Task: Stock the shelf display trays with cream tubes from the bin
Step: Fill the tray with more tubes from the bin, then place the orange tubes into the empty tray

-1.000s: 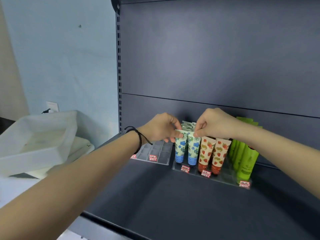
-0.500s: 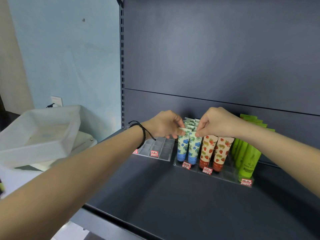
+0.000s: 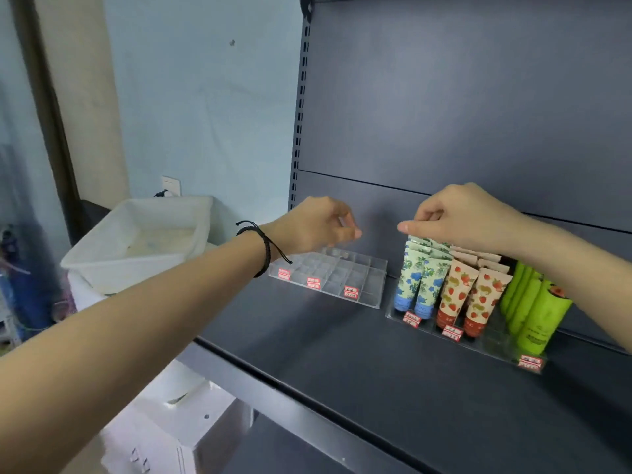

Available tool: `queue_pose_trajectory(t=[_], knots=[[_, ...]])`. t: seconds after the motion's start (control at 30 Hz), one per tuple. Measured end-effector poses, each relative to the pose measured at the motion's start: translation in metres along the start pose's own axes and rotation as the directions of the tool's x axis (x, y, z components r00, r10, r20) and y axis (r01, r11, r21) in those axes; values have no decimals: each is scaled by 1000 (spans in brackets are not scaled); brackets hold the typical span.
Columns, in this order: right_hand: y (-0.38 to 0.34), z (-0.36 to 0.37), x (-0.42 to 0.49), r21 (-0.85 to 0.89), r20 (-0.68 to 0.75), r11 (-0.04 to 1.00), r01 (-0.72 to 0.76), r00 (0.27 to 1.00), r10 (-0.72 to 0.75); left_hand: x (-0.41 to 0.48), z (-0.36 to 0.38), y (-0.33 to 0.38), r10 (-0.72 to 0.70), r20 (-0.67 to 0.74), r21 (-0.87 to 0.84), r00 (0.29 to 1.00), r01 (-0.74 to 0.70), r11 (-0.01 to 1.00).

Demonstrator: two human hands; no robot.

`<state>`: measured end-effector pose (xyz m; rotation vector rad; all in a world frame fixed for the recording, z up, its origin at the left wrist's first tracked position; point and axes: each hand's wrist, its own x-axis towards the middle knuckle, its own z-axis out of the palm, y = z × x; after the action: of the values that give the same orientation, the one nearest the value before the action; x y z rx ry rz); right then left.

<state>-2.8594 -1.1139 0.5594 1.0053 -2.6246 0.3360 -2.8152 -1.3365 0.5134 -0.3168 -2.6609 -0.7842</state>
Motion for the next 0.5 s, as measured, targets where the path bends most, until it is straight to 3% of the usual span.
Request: queue_pose_trajectory(t=[0.1,0.23,0.37,0.5], knots=[[-49,16,4,42,17,994,99,995,-100,-42,-30,-23,-63,1,240,998,61,969],[-135,59,6,80,129,953,292,945,-301,-128,-71,-60,-231,-21,577,973,201,792],[-237,117,-10,89,232,846,525,815,-530,-241,-97,-107,-411,-13,740,911,286,609],[-324,189,-34,78,322,705,705,651,-687,-355,-95,-145,-596,16,808,803,340,481]])
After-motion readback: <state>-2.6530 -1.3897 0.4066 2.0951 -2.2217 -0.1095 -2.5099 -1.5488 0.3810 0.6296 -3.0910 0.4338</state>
